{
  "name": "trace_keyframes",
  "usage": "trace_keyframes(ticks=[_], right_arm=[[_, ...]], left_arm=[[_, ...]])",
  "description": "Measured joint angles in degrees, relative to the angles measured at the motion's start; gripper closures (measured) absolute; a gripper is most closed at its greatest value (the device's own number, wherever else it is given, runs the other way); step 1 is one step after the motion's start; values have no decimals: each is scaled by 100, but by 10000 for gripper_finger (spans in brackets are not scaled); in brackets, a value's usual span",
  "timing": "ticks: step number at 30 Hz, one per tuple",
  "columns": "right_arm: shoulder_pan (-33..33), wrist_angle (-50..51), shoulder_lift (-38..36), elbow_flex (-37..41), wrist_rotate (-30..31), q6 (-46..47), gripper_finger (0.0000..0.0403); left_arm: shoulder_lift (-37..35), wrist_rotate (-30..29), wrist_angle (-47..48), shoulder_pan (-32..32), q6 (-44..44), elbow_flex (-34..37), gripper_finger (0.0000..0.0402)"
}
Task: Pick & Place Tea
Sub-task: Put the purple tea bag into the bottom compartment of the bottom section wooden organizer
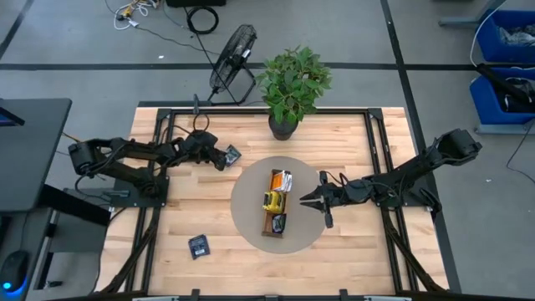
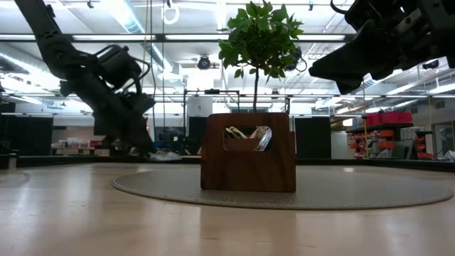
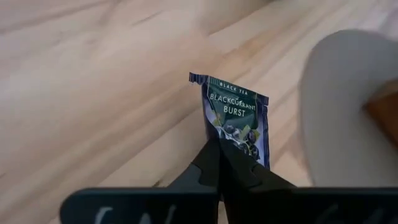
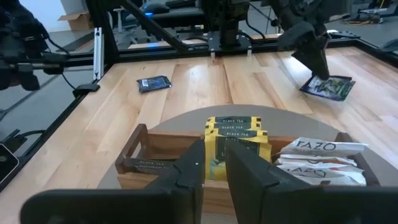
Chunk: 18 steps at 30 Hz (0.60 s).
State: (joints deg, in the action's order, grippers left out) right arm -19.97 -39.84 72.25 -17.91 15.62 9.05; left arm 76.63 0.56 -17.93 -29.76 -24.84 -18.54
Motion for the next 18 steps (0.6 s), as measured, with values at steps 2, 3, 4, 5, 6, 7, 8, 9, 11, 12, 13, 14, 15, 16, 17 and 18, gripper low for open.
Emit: trace_keyframes(ticks=[2, 3, 4, 5, 6, 7, 8, 9, 11, 12, 13, 14, 15, 16, 17, 18], right_arm=[[14, -49, 0, 0, 0, -59, 330], [27, -100, 0, 0, 0, -110, 330], [47, -172, 0, 0, 0, -151, 330], [71, -281, 0, 0, -2, -185, 330], [98, -435, 2, 0, 0, -198, 330], [123, -600, 2, -2, 0, -197, 330], [157, -742, 1, -2, 2, -167, 330], [208, -828, 0, -7, 1, -129, 330], [324, -820, 0, -83, -4, -52, 330], [375, -753, 0, -146, -4, -24, 330], [430, -622, 0, -222, -4, -7, 330], [475, -434, 0, -313, -3, -6, 330], [526, -211, 0, -424, -9, -6, 330], [583, 37, 0, -557, -16, 15, 330], [640, 290, 0, -710, -22, 84, 330], [698, 609, 0, -896, -29, 156, 330]], left_arm=[[-112, 49, -184, 88, -4, 0, 399], [-173, 67, -287, 142, -16, 0, 399], [-238, 72, -363, 210, -36, 0, 400], [-313, 76, -415, 284, -60, 0, 400], [-408, 78, -489, 373, -76, 0, 400], [-493, 77, -640, 483, -74, -1, 400], [-574, 78, -775, 594, -38, -2, 400], [-659, 78, -876, 714, -8, -2, 400], [-792, 63, -1138, 975, 31, -2, 400], [-818, 40, -1347, 1110, 39, -2, 400], [-819, 32, -1547, 1240, 47, -4, 400], [-818, 32, -1702, 1361, 68, -2, 400], [-816, 23, -1860, 1481, 120, -2, 400], [-816, -22, -2005, 1608, 148, -5, 400], [-814, -90, -2050, 1727, 176, -33, 400], [-803, -172, -2024, 1845, 254, -74, 400]])
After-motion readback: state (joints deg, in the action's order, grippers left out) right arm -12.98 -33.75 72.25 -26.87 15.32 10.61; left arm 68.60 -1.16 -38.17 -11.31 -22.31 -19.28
